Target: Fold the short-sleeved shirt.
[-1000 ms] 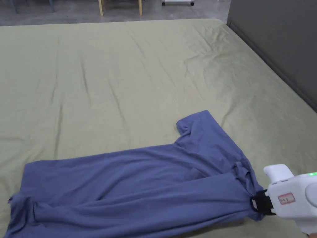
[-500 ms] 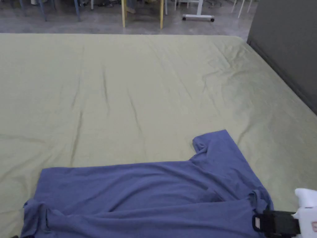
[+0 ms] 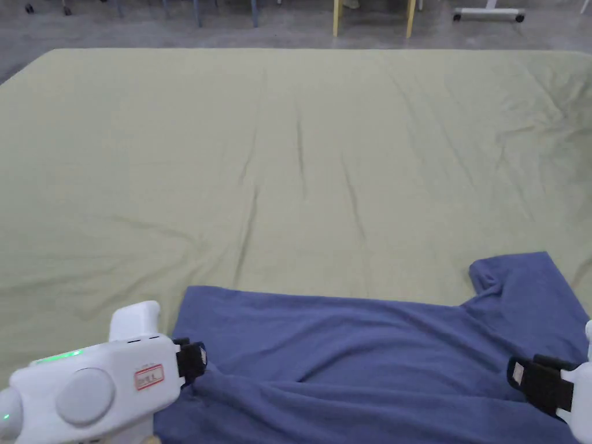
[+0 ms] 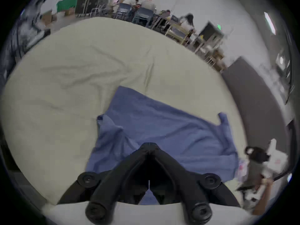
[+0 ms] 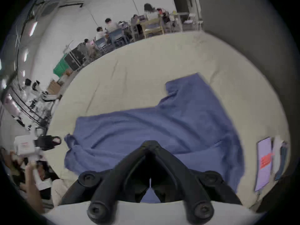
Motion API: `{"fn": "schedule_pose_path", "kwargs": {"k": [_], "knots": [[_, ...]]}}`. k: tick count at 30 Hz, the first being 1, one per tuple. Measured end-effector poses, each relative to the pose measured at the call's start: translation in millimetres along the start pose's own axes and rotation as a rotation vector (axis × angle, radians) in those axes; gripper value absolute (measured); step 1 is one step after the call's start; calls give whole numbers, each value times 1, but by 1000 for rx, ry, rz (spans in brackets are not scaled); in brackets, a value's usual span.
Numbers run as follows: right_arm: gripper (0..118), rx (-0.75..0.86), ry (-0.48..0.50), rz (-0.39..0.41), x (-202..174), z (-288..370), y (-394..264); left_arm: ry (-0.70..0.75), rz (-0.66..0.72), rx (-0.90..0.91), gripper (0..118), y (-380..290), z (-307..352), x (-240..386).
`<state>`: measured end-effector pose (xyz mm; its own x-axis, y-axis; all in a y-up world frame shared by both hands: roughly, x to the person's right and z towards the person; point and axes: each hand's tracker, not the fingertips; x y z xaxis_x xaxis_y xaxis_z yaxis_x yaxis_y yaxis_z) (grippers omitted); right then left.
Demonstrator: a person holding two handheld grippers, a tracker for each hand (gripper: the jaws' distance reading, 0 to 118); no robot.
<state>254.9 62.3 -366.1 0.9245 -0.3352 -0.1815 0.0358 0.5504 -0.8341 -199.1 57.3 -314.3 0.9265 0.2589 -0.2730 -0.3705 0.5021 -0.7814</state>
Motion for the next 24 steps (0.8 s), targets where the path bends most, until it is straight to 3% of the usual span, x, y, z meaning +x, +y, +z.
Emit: {"fn": "schedule_pose_path", "kwargs": {"k": [3, 4, 6, 7, 11, 14, 15, 16, 17, 18, 21, 23, 24], "knots": [[2, -16, -36, 88, -11, -5, -6, 87, -52, 60, 0, 22, -29, 3], [2, -20, -34, 96, -11, -5, -7, 151, -103, 85, 12, 36, -42, 1], [2, -27, -24, 83, -7, -2, -5, 216, -129, 43, 109, 58, -76, -6], [2, -30, -23, 78, -4, 0, -4, 212, -148, 94, 118, 64, -86, -8], [2, -32, -55, 30, 23, 4, 0, 273, -159, -92, 118, 91, -159, -12], [2, -36, -102, 29, 33, 8, 3, 266, -159, -107, 116, 98, -175, -9], [2, -39, -128, 33, 37, 8, 5, 231, -165, -79, 106, 96, -164, -9], [2, -47, -166, 40, 42, 8, 8, 165, -144, -54, 73, 98, -152, -9], [2, -58, -202, 49, 48, 6, 12, 149, -131, -12, 25, 100, -144, -9], [2, -65, -227, 53, 57, 2, 17, 89, -143, -13, 0, 102, -139, -7], [2, -68, -249, 61, 74, -12, 43, 127, -225, 3, 0, 84, -110, 28], [2, -56, -260, 95, 88, -27, 72, 16, -133, 6, 0, 102, -116, 15], [13, -50, -267, 116, 93, -36, 86, 13, -110, 17, 0, 108, -115, 11]]}}
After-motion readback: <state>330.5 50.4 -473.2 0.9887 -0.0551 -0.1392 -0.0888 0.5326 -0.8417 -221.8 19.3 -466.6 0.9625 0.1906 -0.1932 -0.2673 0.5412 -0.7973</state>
